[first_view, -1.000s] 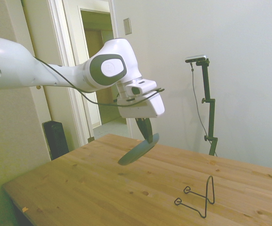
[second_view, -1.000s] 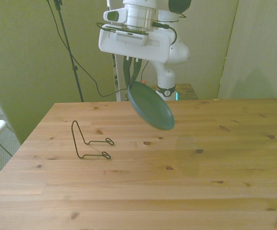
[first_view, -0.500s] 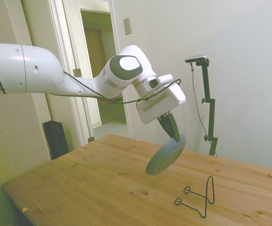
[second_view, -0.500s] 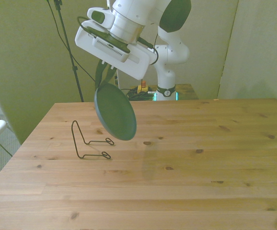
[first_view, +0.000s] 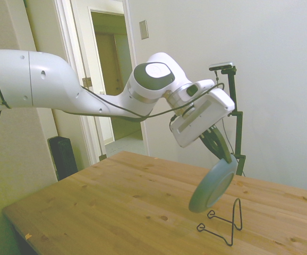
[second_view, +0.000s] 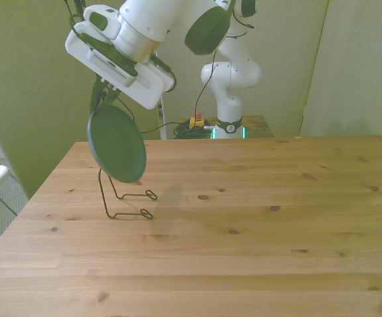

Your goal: Load the plate

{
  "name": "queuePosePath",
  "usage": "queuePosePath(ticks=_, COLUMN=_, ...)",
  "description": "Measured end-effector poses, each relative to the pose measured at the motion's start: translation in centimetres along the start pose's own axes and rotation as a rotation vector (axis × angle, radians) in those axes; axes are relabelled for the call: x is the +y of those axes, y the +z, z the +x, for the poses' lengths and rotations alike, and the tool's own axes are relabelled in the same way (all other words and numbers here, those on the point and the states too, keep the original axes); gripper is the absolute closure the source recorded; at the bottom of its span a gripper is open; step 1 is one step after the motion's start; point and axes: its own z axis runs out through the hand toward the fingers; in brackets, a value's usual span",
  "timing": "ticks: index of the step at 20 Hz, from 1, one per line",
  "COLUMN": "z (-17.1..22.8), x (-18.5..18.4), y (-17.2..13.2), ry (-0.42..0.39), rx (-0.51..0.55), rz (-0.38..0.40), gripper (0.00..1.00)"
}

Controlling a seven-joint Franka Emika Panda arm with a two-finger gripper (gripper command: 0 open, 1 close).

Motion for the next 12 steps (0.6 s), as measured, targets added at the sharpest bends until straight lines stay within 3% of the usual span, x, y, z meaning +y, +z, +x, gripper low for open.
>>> queuePosePath(ticks=6, z=0.7, x=-0.4, y=3.9, ry=-0.030, rx=0.039, rz=0.021, gripper=1.00)
queuePosePath(ticks=12, z=-0.8, x=-2.2, y=4.7, ry=-0.050, rx=0.041, rz=0.022, gripper=1.00)
